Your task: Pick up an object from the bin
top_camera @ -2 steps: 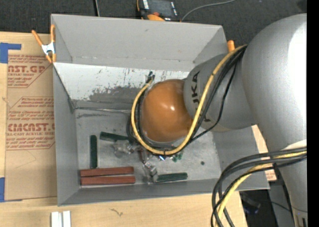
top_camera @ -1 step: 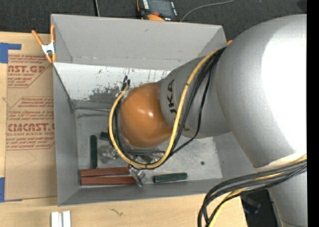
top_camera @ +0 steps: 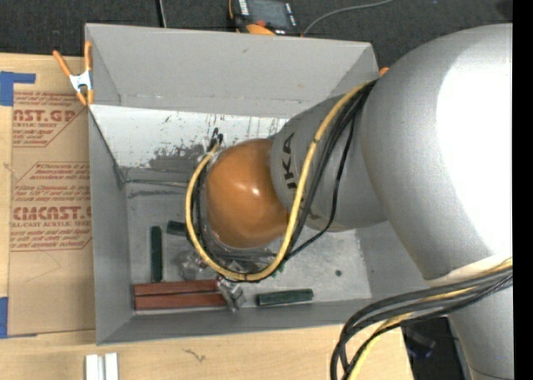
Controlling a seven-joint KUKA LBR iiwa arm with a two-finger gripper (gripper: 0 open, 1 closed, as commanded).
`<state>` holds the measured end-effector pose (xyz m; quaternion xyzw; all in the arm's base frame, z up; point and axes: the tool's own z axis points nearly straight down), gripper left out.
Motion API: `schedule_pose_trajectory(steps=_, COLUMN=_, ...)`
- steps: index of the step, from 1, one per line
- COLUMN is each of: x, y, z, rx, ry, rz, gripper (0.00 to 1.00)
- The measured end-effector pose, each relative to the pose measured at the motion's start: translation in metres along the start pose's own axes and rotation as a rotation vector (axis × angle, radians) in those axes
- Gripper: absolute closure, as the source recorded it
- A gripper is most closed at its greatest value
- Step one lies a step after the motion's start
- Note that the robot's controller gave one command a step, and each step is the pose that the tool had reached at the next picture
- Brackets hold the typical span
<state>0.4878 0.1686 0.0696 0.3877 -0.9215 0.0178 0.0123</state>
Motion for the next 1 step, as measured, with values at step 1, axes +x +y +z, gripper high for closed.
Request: schedule_pose_trajectory(steps=1, x=-0.0057, y=-0.0183, z=-0.1405, rx=-0.018, ry=-0.046, rz=-0.021, gripper=1.00)
